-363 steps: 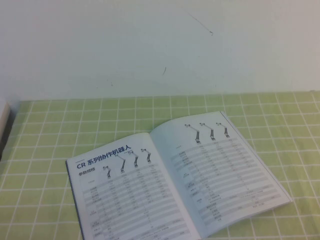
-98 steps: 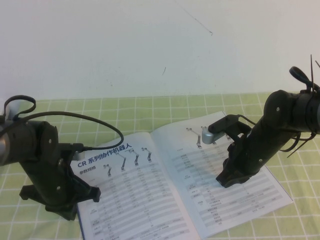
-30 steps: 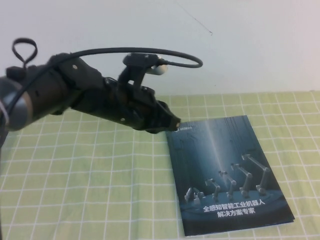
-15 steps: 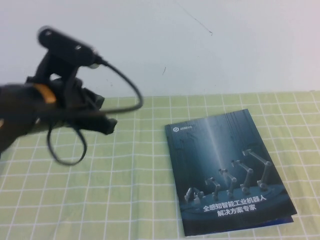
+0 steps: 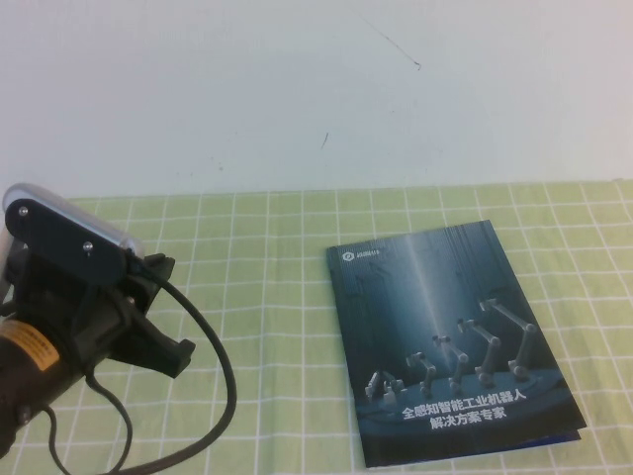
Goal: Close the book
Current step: 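Close the open booklet and leave it lying on the table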
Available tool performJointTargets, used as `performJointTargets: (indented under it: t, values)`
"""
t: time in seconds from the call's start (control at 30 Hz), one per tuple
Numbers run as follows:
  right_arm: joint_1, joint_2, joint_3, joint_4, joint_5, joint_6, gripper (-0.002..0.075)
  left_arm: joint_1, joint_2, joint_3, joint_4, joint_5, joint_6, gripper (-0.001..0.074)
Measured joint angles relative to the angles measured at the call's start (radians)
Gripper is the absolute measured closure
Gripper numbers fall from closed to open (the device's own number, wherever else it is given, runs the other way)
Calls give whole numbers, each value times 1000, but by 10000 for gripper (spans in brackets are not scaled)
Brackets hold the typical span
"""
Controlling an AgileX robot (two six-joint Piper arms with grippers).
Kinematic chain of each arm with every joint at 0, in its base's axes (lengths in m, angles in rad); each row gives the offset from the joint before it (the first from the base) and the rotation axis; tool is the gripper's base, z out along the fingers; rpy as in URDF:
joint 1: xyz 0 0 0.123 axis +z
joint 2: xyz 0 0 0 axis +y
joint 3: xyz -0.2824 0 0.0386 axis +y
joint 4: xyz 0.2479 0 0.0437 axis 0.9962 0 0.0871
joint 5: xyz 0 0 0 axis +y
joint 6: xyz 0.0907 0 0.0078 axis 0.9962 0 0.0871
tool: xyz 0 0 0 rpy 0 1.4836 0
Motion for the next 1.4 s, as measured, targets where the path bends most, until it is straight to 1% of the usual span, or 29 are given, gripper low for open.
performJointTargets:
  t: [0.6, 0.7, 0.8, 0.93, 1.03, 1.23, 1.33, 1.4]
  values:
    - [0, 0, 0, 1, 0, 12, 729, 0, -2, 4, 8, -10, -11, 737]
    - [0, 0, 0, 8, 0, 12, 729, 16, -45, 6, -24, 56, 44, 737]
    - [0, -4, 0, 16, 0, 12, 729, 57, -138, 26, -35, 97, 97, 737]
    - [0, -5, 0, 16, 0, 12, 729, 121, -314, 94, -42, 114, 112, 737]
    - [0, -5, 0, 18, 0, 12, 729, 187, -492, 178, -49, 114, 115, 737]
    - [0, -5, 0, 18, 0, 12, 729, 326, -817, 383, -140, 125, 117, 737]
    - [0, -5, 4, 18, 0, 12, 729, 369, -929, 475, -180, 144, 117, 737]
    - [0, -5, 6, 18, -2, 12, 729, 382, -988, 527, -193, 171, 117, 737]
